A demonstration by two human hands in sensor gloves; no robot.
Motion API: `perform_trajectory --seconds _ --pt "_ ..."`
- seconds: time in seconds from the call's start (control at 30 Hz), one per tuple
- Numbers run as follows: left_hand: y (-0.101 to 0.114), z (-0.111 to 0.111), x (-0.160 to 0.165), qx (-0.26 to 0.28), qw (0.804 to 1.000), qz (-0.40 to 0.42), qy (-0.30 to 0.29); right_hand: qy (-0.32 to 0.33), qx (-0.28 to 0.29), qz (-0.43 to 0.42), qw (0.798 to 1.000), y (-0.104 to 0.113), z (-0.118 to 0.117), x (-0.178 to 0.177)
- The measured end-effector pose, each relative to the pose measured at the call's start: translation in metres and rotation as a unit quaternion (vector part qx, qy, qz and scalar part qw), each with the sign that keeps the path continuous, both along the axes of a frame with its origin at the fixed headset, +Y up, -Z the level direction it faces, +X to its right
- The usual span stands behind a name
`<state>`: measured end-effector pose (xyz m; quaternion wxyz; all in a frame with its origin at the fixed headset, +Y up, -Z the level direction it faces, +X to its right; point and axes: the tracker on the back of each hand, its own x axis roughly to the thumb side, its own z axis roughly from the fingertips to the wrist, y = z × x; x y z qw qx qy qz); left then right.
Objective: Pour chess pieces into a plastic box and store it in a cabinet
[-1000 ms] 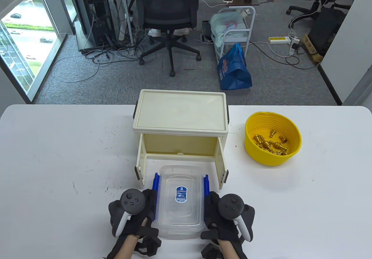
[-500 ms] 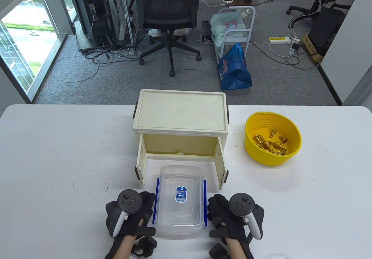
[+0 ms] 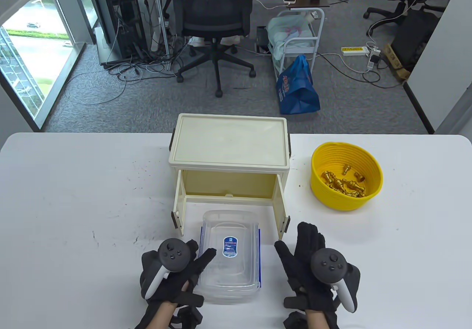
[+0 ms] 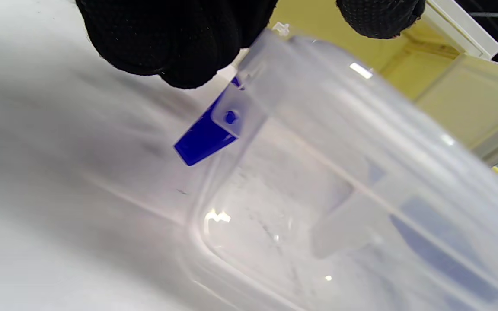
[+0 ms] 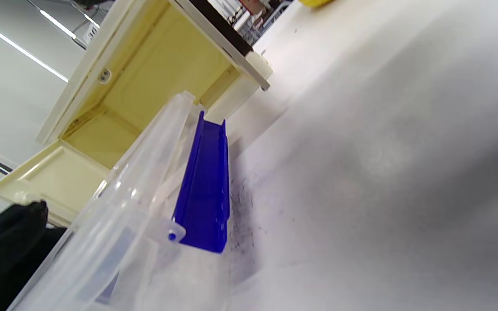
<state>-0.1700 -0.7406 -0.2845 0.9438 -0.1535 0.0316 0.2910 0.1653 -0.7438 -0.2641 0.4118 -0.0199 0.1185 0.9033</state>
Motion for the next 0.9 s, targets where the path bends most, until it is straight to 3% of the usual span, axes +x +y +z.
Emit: perform_trajectory --seconds 0.23,0.5,0.9 --pt "0.007 -0.013 0.016 -0.051 0.997 -0.064 0.005 0.004 -0.023 -0.023 0.999 -0.011 -0.006 0.001" --pt "0.012 -0.023 0.013 -0.137 0.989 0.014 0.051 0.003 -0.009 -0.047 0.999 -0.008 -0.005 0.006" --pt "0.054 -0.017 0.028 -0.083 0.994 -0.034 0.068 0.003 0.002 -0.044 0.999 -0.006 -0.003 0.008"
